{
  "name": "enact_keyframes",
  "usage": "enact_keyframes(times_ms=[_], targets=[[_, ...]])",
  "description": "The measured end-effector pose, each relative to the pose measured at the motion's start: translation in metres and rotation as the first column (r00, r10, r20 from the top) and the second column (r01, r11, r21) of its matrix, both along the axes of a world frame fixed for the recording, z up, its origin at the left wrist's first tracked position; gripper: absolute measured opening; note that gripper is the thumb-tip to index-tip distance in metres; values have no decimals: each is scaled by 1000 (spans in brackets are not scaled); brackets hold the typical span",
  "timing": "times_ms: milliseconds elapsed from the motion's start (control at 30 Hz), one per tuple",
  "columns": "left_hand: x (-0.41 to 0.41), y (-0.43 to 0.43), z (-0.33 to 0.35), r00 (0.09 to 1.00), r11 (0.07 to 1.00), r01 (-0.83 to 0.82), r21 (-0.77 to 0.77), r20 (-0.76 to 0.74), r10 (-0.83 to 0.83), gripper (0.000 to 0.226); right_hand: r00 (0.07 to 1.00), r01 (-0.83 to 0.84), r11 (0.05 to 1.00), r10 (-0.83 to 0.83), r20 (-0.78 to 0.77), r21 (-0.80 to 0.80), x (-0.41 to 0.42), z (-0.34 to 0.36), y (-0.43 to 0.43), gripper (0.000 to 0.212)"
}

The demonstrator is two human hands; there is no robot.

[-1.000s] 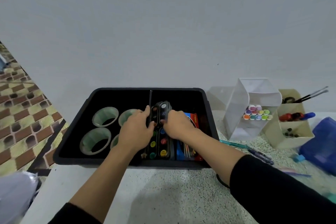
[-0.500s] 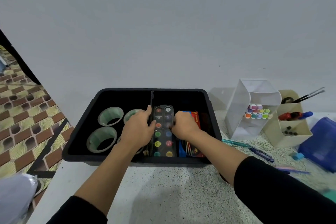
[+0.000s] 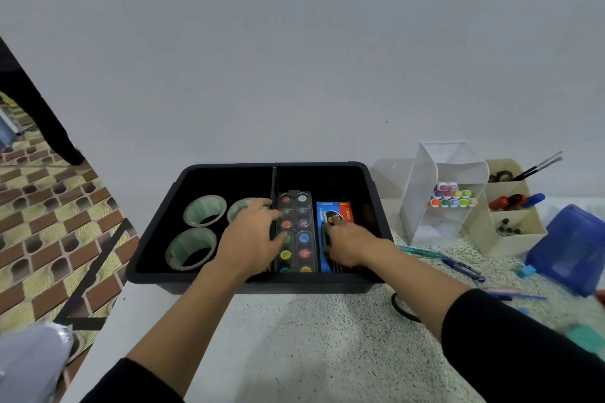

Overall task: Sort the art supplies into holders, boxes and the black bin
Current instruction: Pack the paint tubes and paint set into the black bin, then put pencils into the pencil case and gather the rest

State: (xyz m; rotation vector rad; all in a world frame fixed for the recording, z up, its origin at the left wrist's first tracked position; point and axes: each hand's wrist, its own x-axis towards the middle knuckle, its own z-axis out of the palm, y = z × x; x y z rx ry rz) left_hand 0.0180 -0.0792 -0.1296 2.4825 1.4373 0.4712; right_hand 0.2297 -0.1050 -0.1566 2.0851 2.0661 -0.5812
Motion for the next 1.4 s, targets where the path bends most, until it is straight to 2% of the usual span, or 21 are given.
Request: enact_keyframes(times_ms=[167,300,367,467,533,600,700,767,933,1033,1133,1300,1400], targets=[[-8,-9,-5,997,997,1,73,77,-6,27,998,29,995,-24,-51,98,-3,-1,-7,33],[-3,-19,2,998,980,27,197,43,-36,19,985,66,990,-45,-167,121,-5,10,-19,32],[3,-26,6,996,977,50,208,64,-65,17,978,62,994,-42,-204,93,-6,14,-25,33],[18,-39,11,990,977,119,178,55,-131,15,916,148,983,-93,-390,112,-7,22,-38,30],[28,-50,13,984,978,162,132,58,-170,13,831,335,907,-155,-535,257,-9,28,-51,24],[38,-60,15,976,977,186,103,94,-196,10,746,503,763,-146,-649,406,-8,31,-69,15],[56,-79,18,946,962,254,99,180,-268,8,579,645,637,-46,-814,423,-2,38,-108,11],[73,-95,23,904,945,315,84,276,-326,9,531,680,595,2,-847,429,10,42,-137,12],[133,-133,23,804,894,447,3,437,-403,11,545,748,451,1,-838,487,69,47,-200,7],[178,-150,11,776,863,505,-26,452,-441,9,564,784,378,-102,-820,493,123,39,-231,8],[232,-162,-5,765,828,559,-51,417,-491,7,647,755,342,-256,-718,559,192,29,-253,10],[338,-178,-30,776,789,607,-91,281,-565,23,727,686,413,-437,-531,599,316,15,-265,10],[396,-189,-38,789,789,607,-92,187,-585,27,802,596,563,-451,-392,572,379,5,-258,15]])
